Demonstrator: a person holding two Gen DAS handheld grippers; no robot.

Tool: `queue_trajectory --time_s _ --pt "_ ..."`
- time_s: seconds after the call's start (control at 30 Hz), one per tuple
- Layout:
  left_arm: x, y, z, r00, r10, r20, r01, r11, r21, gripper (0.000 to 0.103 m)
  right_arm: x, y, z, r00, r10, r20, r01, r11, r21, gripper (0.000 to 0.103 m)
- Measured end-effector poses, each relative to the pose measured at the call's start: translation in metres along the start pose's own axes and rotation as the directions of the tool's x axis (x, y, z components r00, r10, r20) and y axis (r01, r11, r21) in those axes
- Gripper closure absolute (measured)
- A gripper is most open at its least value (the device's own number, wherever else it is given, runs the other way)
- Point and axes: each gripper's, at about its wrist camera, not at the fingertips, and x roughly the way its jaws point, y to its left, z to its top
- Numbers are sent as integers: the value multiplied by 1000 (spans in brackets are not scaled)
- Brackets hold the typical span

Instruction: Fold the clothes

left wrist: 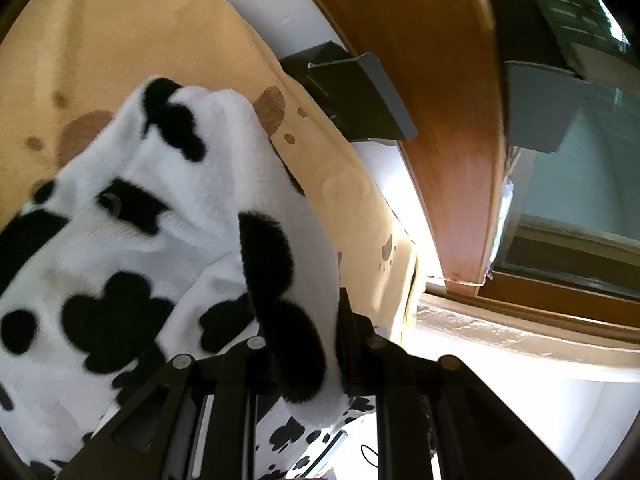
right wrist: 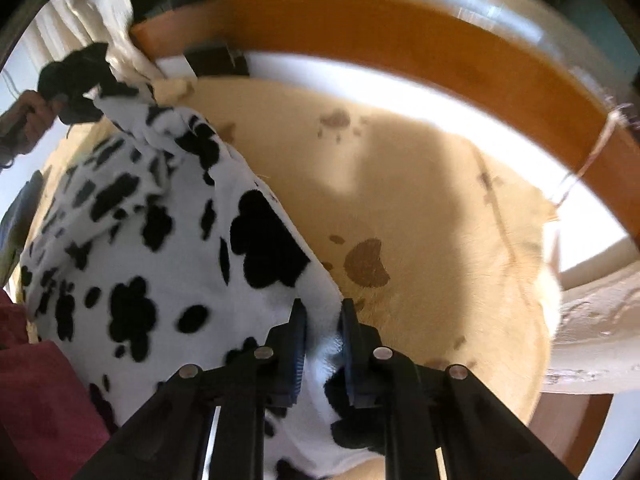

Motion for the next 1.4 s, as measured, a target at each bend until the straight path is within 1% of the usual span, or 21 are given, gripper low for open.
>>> queue_trajectory --time_s 0.03,0.1,0.17,0.27,0.4,0.47,0.5,0.53,0.63,0.7,0.77,0.83,0.87,0.9,0.93,0.97,1.0,1.07,1.17,1.23,1.4 --pt "-6 4 -4 1000 4 4 -4 1000 5 85 -13 17 -13 1000 -5 10 5 1000 -9 86" --pt "-19 13 -11 1000 17 11 -18 1000 15 85 -37 32 -42 1000 -13 24 14 999 -36 86" --pt "-31 23 -19 999 32 18 -33 999 20 85 -46 53 -69 1000 -17 16 18 997 -74 86" --pt "-41 51 -33 998 59 26 -59 998 2 85 -39 83 -90 999 -31 -21 29 993 -110 86" --pt "-40 101 -45 994 102 25 -100 992 -76 85 -10 117 -119 988 -143 -67 128 974 -189 86" --pt "-38 122 -48 992 122 22 -119 986 -115 85 -4 124 -127 984 -165 -59 152 971 -182 86" --pt "-37 132 -49 992 129 16 -125 983 -133 90 -2 127 -128 981 -185 -51 173 967 -186 86" --pt "-37 138 -50 992 126 14 -123 982 -142 93 -1 131 -129 976 -216 -40 203 958 -203 86" --pt "-43 140 -52 994 103 21 -99 984 -147 94 -1 143 -133 964 -265 -19 253 939 -235 86" --pt "-52 132 -53 998 38 45 -31 989 -145 94 -1 152 -137 957 -291 -8 279 924 -261 86" --pt "-61 115 -52 995 -38 88 48 993 -110 94 0 155 -139 953 -304 1 294 918 -266 86" --pt "-68 97 -51 987 -84 140 95 993 -75 86 2 154 -139 951 -309 4 300 920 -252 86" --pt "-69 89 -51 981 -101 164 113 991 -65 65 3 153 -139 950 -311 6 303 921 -245 86" --pt "-69 84 -50 978 -103 181 116 991 -61 35 4 153 -139 950 -314 8 306 922 -238 86" --pt "-67 80 -49 976 -107 190 120 991 -59 24 4 152 -139 949 -315 9 308 922 -234 86" --pt "-64 77 -48 974 -114 197 128 990 -58 18 3 152 -139 949 -315 11 309 922 -232 86" --pt "-61 74 -47 971 -122 204 136 989 -57 19 3 152 -139 949 -315 13 309 923 -231 86" --pt "-54 72 -45 976 -108 189 120 991 -57 19 2 151 -139 949 -314 16 310 923 -229 86" --pt "-34 71 -44 992 -36 123 43 997 -59 18 1 151 -139 949 -314 20 311 924 -225 86" --pt "-23 75 -47 997 0 82 6 997 -81 18 1 150 -139 949 -314 23 312 924 -220 86" --pt "-12 88 -52 996 44 81 -33 991 -131 18 -1 152 -140 942 -333 37 333 918 -215 86"
